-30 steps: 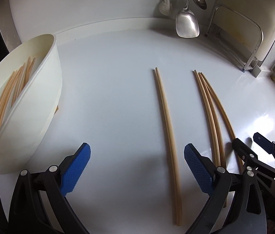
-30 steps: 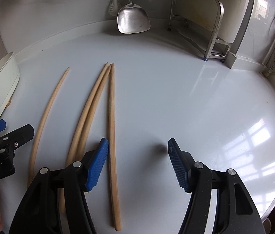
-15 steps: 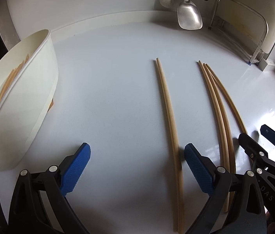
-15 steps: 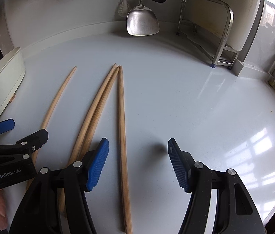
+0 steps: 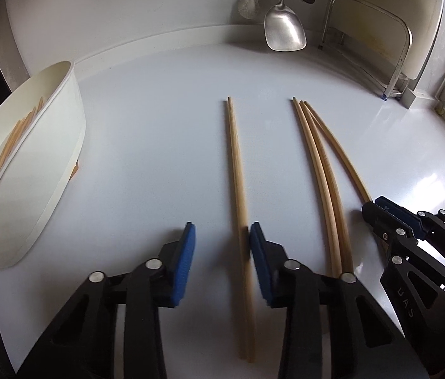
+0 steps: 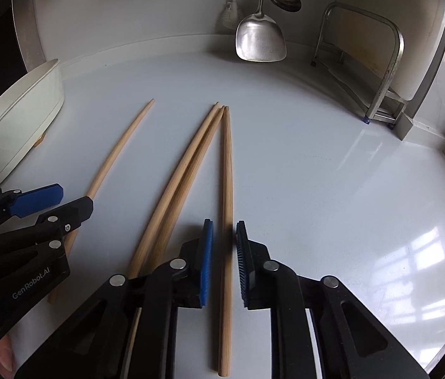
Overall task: Organize utensils
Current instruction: 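Close the right tool on a chopstick while the left tool grasps another chopstick, then carry both chopsticks into the cream basin and open both tools to release them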
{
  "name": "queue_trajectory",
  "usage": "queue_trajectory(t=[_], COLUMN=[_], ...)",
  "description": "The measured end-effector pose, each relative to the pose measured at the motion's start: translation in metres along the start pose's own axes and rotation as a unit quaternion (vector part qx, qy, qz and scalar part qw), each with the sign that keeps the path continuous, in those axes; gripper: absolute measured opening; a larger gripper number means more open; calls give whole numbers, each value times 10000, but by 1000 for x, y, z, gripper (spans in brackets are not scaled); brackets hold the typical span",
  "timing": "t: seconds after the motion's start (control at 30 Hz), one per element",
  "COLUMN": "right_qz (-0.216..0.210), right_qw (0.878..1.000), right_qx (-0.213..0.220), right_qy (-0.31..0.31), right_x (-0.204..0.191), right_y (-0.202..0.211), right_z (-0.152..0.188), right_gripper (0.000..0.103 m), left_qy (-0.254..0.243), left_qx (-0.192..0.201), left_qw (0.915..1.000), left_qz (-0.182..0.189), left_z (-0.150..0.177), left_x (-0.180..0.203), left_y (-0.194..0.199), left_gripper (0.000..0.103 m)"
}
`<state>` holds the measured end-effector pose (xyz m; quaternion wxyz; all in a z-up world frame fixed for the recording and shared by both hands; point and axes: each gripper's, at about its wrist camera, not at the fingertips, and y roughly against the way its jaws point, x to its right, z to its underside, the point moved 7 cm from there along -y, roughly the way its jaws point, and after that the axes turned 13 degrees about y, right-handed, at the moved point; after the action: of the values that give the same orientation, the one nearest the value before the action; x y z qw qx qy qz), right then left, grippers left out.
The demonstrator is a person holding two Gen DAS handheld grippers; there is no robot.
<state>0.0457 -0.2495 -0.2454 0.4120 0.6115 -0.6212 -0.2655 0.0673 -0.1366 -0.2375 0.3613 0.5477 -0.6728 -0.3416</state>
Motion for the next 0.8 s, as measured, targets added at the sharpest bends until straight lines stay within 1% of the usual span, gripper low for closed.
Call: queue_trajectory(t=[0.03, 0.07, 0.27, 0.47, 0.63, 0.8], right_qz=[-1, -12, -352, -528, -631, -873], right_qw=[10000, 10000, 9992, 9980, 9976, 9954], right_qx=[-3, 2, -13, 53, 200, 388], right_qy=[38, 56, -194, -338, -222, -72], right_x=[0, 0, 8, 20, 27, 27], right_y=[0, 0, 3, 17, 40, 67], right_z=[0, 0, 2, 2, -9, -29], right_gripper=[6, 6, 6, 6, 6, 6], left_qy=[2, 15, 163, 410, 610, 901], left_qx=[-5, -12, -115, -150, -61, 170], left_qw=[10000, 10000, 9998, 9990, 9980, 9958], left_qz=[-7, -19, 13, 78, 137, 1], left_z=[1, 2, 5, 4, -3, -18], left_x=[1, 1, -1, 2, 5, -8], left_y=[1, 1, 3, 16, 46, 88], left_gripper=[16, 9, 7, 7, 7, 7])
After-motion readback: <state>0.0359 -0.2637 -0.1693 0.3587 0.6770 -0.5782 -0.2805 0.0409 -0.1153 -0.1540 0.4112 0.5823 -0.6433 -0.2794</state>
